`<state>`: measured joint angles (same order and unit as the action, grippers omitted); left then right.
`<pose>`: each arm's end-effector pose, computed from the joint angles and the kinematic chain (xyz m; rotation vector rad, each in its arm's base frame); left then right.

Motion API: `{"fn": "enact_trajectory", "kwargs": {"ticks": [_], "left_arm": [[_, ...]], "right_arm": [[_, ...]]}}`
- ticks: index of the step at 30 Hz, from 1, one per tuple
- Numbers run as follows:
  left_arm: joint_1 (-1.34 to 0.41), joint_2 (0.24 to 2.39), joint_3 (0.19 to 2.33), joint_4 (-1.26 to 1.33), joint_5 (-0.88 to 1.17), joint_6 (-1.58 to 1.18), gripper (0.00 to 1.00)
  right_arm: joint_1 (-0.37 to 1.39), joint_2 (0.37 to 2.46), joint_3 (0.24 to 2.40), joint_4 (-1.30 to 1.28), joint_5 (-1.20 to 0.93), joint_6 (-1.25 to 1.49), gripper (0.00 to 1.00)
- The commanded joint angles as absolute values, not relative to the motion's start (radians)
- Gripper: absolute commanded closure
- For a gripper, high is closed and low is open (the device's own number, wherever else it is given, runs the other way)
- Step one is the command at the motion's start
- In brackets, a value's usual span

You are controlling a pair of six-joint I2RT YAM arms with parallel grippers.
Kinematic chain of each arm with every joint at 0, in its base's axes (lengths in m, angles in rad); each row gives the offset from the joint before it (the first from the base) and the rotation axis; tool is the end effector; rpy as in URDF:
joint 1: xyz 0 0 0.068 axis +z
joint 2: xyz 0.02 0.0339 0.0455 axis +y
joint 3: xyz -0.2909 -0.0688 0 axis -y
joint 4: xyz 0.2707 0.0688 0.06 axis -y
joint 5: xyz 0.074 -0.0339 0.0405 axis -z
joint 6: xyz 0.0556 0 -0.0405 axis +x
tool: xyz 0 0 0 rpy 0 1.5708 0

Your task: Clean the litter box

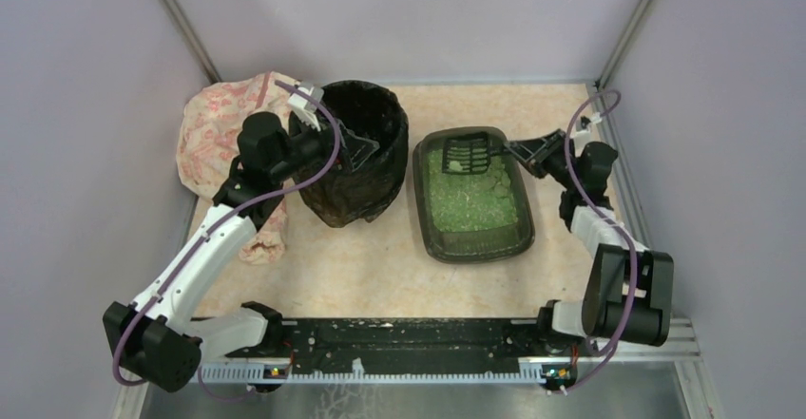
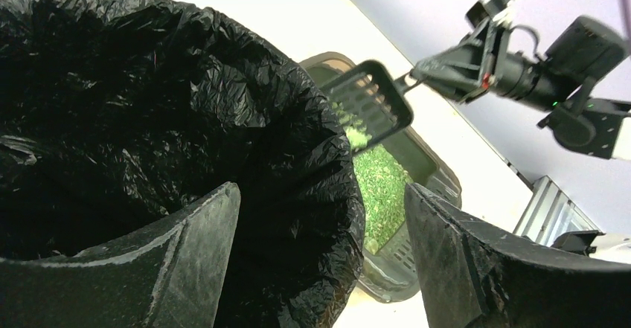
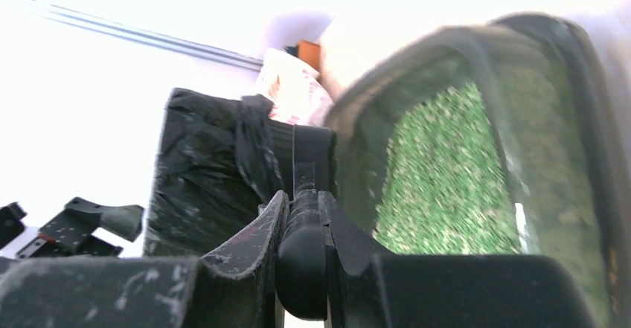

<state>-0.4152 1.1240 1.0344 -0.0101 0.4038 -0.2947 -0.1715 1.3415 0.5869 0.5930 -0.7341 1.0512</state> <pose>0.2600 -0.1385 0.3989 0.4189 1.6866 -0.8654 0.3078 -0.0155 0.2365 0.5433 1.7853 1.2592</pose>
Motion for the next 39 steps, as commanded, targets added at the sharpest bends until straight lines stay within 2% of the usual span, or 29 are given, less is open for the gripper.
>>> {"fn": "enact_trajectory", "kwargs": {"ticks": [1,11,20,23,28,39], "left_arm": [[-0.407,1.122,1.065,-0.043,0.401,-0.306,0.14],[-0.394,1.094,1.062,-0.026,0.424,-0.328,0.14],[-0.389,1.074,1.051,-0.013,0.439,-0.332,0.14],[-0.388,1.059,1.047,-0.008,0.449,-0.328,0.15],[-0.384,0.968,0.979,0.126,0.501,-0.331,0.15],[-0.374,0.941,0.939,0.176,0.498,-0.318,0.15]], "right_arm": [[-0.145,1.258,0.731,0.559,-0.703,1.063,1.00],[-0.010,1.306,1.020,0.461,-0.618,1.077,1.00],[0.248,1.453,1.285,0.413,-0.523,1.017,1.00],[0.333,1.519,1.376,0.329,-0.503,0.918,1.00],[0.510,1.599,1.521,0.031,-0.228,0.584,1.00],[0.811,1.685,1.684,0.002,0.108,0.095,1.00]]}}
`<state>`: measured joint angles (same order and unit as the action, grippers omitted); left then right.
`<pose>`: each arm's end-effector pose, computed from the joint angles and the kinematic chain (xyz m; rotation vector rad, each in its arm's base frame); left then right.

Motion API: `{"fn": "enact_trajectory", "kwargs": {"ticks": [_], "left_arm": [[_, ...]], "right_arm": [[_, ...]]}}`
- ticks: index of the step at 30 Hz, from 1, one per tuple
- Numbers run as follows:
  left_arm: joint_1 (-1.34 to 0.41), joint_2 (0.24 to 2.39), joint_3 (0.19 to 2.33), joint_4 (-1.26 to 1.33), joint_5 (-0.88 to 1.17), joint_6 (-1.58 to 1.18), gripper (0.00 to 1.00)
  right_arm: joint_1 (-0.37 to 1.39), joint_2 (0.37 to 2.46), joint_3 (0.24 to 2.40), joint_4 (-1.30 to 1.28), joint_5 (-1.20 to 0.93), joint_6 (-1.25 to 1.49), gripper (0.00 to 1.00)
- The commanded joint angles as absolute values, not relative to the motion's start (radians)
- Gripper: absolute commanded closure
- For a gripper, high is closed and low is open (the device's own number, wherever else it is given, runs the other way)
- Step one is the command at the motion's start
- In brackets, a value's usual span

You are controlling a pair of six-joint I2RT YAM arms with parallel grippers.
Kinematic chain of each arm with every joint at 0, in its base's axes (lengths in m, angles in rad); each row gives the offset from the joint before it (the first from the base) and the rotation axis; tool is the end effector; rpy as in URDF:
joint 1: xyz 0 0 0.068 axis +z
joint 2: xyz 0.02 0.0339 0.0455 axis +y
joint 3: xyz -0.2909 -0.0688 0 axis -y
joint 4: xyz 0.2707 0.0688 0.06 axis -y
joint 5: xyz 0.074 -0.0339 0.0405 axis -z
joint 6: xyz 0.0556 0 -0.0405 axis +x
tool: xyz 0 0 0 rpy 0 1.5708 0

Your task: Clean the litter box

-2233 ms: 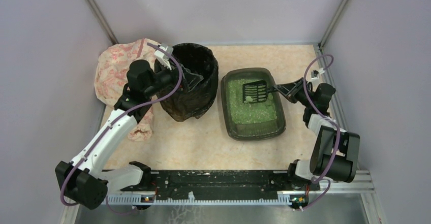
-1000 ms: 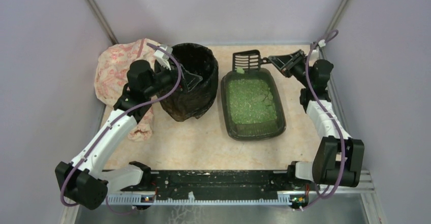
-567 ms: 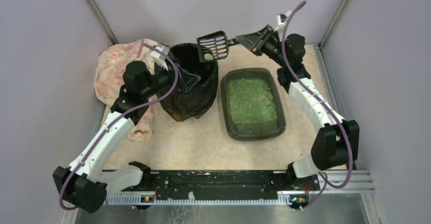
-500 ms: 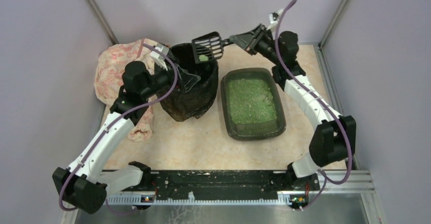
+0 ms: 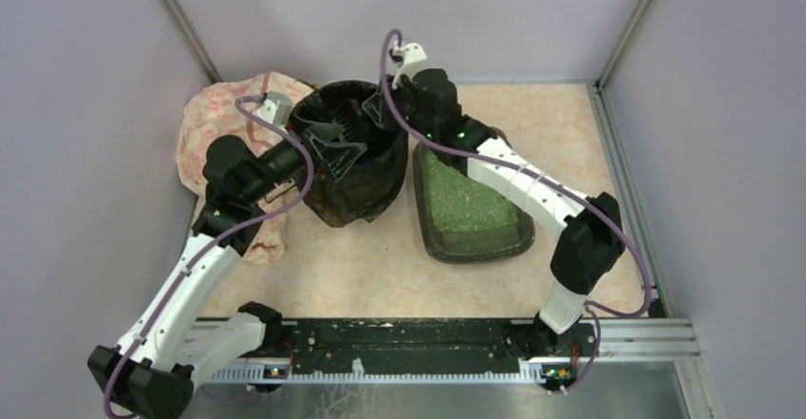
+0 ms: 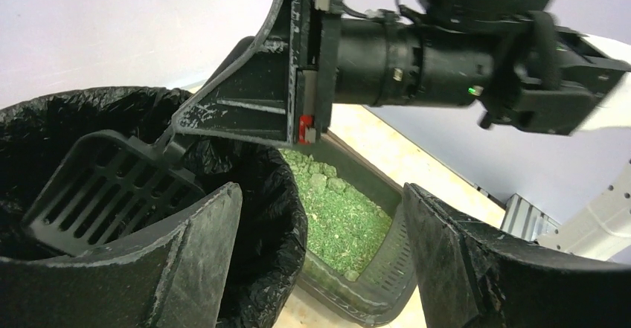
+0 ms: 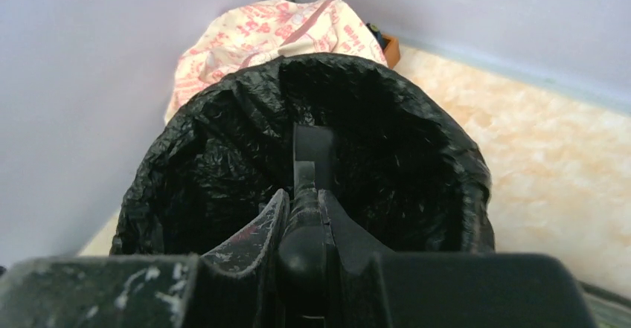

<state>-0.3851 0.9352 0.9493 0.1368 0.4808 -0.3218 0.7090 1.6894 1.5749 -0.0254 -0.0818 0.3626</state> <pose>0.2119 -0.1136 0.4299 0.4578 1.4317 -0.9146 0.3449 0.3019 0.4130 -0.3705 1.7491 0.8556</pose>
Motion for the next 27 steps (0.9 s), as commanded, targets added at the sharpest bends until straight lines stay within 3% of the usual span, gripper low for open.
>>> {"fn": "enact_trajectory", "kwargs": {"ticks": [1,6,12,20,27], "left_arm": [[-0.374,0.941,0.939,0.174,0.496,-0.316,0.15],[-0.371,0.945,0.937,0.172,0.498,-0.315,0.15],[-0.367,0.943,0.934,0.179,0.506,-0.319,0.16],[-0.366,0.947,0.933,0.178,0.505,-0.319,0.16],[-0.365,0.953,0.934,0.175,0.506,-0.320,0.16]], "right_arm": [[0.828,1.688,1.694,0.002,0.147,0.039,1.00],[0.945,1.681,1.688,0.068,0.352,-0.200,1.00],[0.954,1.663,1.680,0.104,0.384,-0.221,1.00],[0.810,1.494,1.565,0.190,0.129,0.106,1.00],[0.616,1.250,1.377,0.216,0.173,0.284,1.00]]}}
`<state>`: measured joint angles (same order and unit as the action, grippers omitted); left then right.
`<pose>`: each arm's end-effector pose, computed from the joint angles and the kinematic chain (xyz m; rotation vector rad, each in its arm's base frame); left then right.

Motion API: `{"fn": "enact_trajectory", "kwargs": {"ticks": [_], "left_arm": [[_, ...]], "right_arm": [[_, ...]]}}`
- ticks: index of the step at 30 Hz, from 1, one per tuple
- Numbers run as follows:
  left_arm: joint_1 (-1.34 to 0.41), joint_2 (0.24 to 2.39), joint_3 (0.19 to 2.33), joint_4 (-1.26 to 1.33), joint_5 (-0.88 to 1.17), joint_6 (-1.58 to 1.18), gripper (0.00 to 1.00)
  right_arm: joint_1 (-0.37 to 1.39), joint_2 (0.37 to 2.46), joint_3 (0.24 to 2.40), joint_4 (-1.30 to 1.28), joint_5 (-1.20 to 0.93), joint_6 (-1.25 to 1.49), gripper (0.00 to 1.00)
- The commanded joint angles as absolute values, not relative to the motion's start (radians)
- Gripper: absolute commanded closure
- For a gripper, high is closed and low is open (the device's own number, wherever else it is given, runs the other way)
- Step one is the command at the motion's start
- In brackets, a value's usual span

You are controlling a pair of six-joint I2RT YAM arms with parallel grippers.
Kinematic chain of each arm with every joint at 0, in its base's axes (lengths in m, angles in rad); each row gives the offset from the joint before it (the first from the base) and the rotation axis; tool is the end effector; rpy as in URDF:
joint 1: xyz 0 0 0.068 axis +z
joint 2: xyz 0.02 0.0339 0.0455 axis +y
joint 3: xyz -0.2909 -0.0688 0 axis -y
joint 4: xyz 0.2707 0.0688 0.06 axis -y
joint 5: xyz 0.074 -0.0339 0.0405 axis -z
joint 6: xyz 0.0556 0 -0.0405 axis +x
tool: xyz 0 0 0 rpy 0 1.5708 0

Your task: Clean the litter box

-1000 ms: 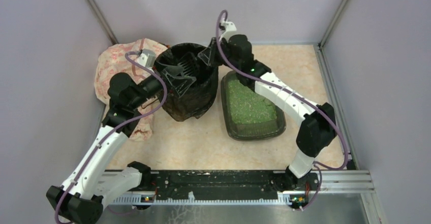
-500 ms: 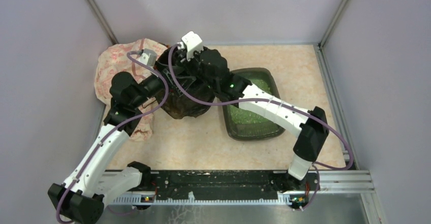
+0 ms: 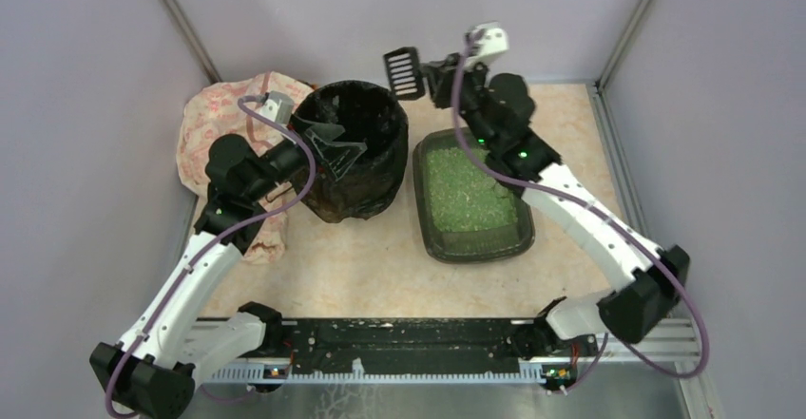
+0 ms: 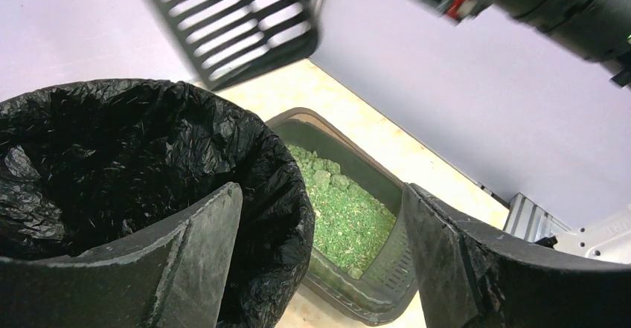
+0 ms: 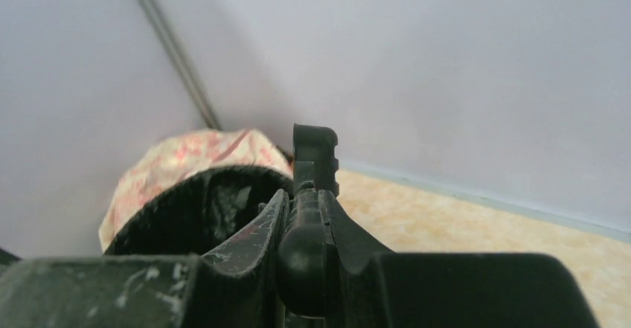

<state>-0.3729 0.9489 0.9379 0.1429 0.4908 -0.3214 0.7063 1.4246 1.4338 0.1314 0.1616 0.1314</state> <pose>0.2175 -0.1132 0.4231 0.4557 1.4517 -0.9126 0.2914 0.2368 0.4818 -0.2816 1.4296 0.5721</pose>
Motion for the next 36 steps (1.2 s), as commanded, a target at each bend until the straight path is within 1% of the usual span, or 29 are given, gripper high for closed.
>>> {"fn": "enact_trajectory", "kwargs": {"ticks": [1,4,6,10,16,23,27,36], "left_arm": [[-0.366,0.955,0.934,0.173,0.505,-0.322,0.16],[-0.365,0.957,0.937,0.172,0.510,-0.318,0.16],[-0.366,0.957,0.938,0.168,0.505,-0.316,0.16],[-0.366,0.978,0.956,0.142,0.495,-0.316,0.15],[-0.366,1.017,0.966,0.121,0.505,-0.327,0.15],[-0.366,1.034,0.969,0.115,0.507,-0.326,0.15],[-0.365,1.034,0.969,0.111,0.501,-0.321,0.15],[-0.366,1.037,0.972,0.103,0.498,-0.315,0.15]], "right_arm": [[0.578,1.221,1.357,0.192,0.188,0.294,1.00],[0.492,1.158,1.296,0.088,0.253,0.285,1.00],[0.466,1.134,1.280,-0.017,0.298,0.246,1.00],[0.460,1.109,1.236,-0.211,0.374,0.198,1.00],[0.460,1.104,1.142,-0.340,0.446,0.201,1.00],[0.466,1.170,1.129,-0.387,0.415,0.167,1.00],[0.501,1.230,1.126,-0.382,0.443,0.123,1.00],[0.578,1.391,1.219,-0.388,0.660,0.024,1.00]]}}
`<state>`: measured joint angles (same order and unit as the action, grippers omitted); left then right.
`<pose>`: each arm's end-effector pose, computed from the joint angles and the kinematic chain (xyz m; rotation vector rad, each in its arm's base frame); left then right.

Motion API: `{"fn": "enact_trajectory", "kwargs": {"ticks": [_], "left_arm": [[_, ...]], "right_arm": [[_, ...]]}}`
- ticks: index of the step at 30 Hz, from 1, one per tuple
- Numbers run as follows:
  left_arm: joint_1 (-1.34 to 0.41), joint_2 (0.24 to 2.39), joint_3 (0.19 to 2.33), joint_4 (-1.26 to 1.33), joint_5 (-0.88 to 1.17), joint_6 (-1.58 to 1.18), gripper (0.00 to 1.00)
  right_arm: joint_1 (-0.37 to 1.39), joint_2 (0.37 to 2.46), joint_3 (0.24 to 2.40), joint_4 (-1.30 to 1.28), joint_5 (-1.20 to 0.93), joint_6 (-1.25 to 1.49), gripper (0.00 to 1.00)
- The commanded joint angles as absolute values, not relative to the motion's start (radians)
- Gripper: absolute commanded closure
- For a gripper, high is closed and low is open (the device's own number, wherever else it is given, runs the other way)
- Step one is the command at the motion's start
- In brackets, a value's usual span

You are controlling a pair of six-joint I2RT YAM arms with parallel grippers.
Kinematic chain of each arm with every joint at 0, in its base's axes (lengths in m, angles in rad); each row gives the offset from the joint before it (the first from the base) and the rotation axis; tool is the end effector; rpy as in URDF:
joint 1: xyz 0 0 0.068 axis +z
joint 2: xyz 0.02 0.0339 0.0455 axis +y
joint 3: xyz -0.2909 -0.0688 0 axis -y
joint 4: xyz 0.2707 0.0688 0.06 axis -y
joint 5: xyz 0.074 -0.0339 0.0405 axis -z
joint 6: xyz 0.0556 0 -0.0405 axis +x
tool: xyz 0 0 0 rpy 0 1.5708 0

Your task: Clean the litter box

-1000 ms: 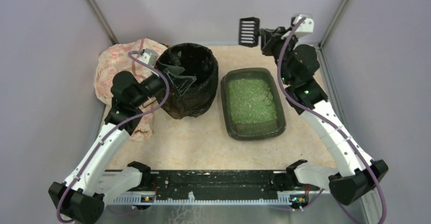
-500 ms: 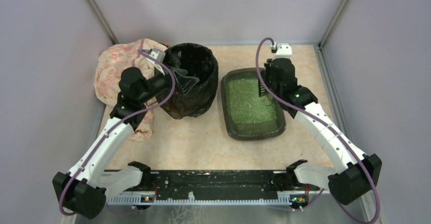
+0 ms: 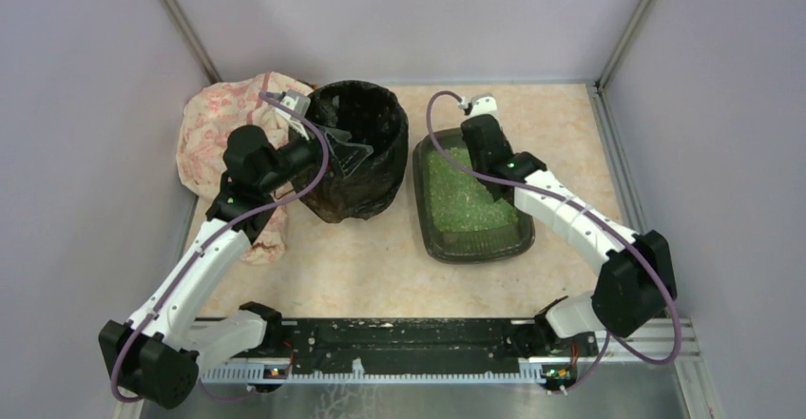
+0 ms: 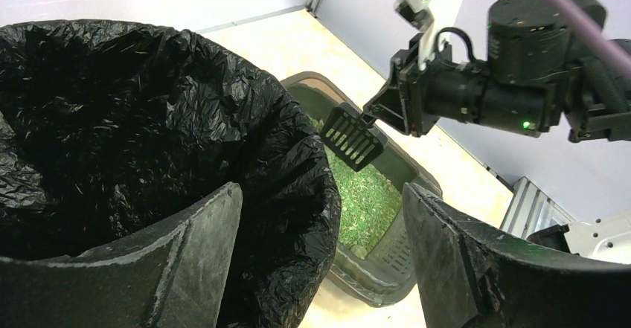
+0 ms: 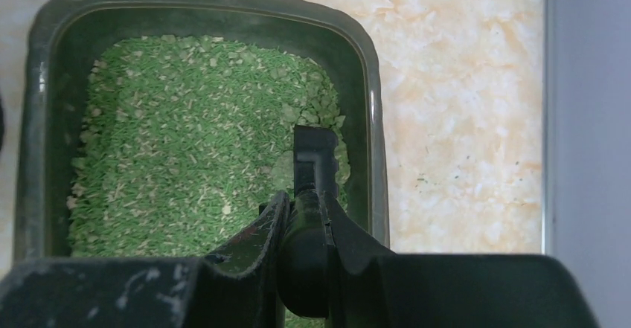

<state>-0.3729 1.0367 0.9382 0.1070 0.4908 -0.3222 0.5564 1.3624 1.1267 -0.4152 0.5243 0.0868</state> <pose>0.2421 -0.1229 0.3980 0.4419 1.5796 -0.9207 0.2985 0.1529 0.3192 -0.2183 2.1187 -0.2069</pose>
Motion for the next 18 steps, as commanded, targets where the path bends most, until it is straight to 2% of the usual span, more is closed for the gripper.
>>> {"fn": "enact_trajectory", "kwargs": {"ticks": [1,8,18], "left_arm": [[-0.365,1.037,0.973,0.102,0.498,-0.312,0.15],[-0.366,1.038,0.976,0.100,0.501,-0.311,0.15],[-0.366,1.040,0.974,0.098,0.500,-0.308,0.15]], "right_arm": [[0.578,1.394,1.230,-0.384,0.669,0.018,1.00],[0.580,1.442,1.263,-0.369,0.713,-0.043,1.00],[0.579,1.512,1.227,-0.317,0.658,-0.027,1.00]]}}
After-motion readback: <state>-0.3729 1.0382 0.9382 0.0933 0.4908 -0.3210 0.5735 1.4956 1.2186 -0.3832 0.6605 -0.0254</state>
